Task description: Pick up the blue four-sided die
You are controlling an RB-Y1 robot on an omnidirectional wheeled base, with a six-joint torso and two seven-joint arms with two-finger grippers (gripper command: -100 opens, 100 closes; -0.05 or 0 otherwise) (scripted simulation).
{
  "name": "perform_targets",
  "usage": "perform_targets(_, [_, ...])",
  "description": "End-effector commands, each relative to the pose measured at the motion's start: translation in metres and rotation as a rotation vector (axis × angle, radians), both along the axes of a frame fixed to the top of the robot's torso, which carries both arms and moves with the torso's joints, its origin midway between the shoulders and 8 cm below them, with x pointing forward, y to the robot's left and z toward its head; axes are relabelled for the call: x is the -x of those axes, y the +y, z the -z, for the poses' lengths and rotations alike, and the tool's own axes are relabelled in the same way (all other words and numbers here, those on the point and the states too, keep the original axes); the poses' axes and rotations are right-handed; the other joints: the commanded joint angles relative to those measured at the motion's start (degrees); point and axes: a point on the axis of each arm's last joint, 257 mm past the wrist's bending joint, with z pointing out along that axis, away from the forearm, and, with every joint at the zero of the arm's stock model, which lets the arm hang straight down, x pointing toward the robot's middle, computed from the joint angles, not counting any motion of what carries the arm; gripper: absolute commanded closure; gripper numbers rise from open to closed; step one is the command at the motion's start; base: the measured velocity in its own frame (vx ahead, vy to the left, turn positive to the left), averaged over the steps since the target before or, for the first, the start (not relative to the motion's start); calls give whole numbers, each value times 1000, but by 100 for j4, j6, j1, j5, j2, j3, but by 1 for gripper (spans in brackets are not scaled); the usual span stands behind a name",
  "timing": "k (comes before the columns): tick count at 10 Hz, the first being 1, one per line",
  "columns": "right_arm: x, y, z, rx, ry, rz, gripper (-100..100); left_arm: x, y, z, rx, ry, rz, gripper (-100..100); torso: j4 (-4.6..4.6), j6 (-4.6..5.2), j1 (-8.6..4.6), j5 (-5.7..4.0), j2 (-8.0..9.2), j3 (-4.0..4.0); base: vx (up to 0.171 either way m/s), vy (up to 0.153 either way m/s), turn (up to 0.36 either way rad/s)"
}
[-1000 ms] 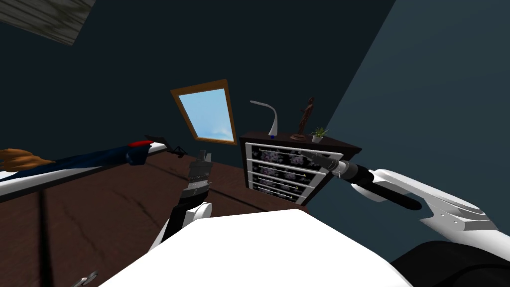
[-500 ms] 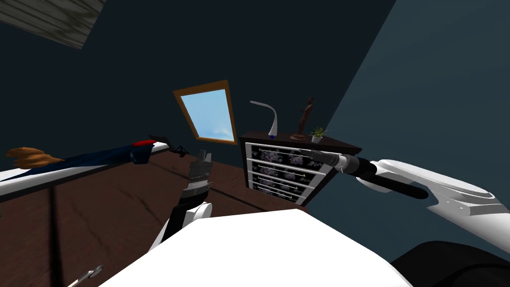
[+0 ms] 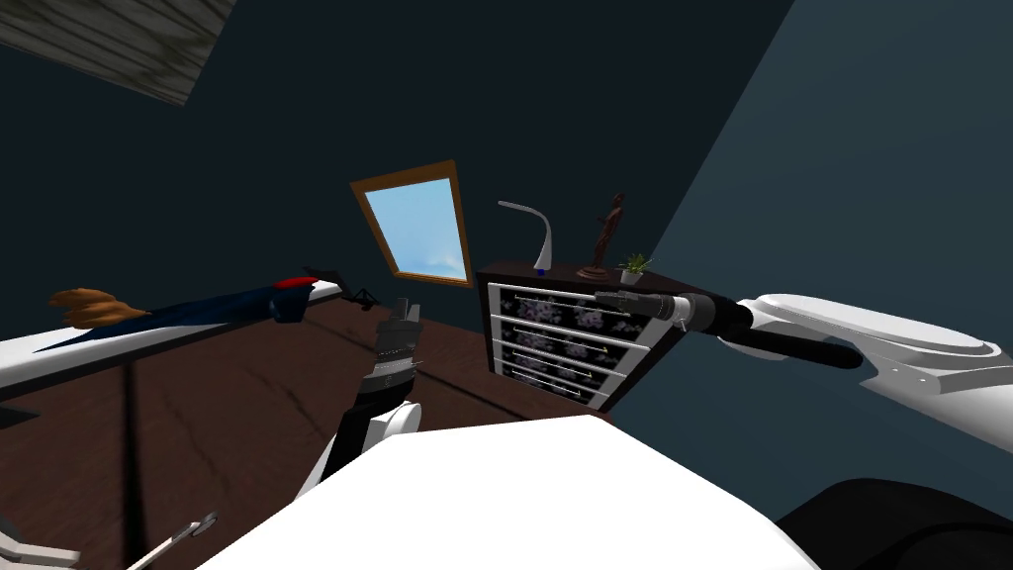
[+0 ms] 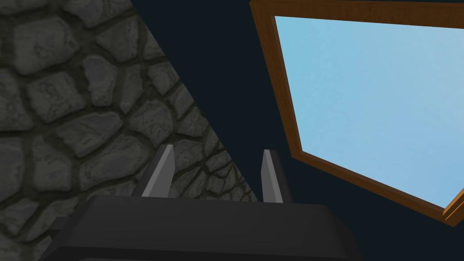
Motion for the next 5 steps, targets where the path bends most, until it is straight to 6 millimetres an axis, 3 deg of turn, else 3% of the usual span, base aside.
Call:
perform_targets(1, [-1, 4, -2, 29, 5, -15, -100, 0, 0, 0, 0, 0, 0, 0, 0, 0, 0, 0, 0, 0, 0, -14, -1])
perform_targets(5, [-10, -2, -12, 178, 15, -43, -100, 0, 0, 0, 0, 0, 0, 0, 0, 1, 4, 0, -1, 0, 7, -20, 45])
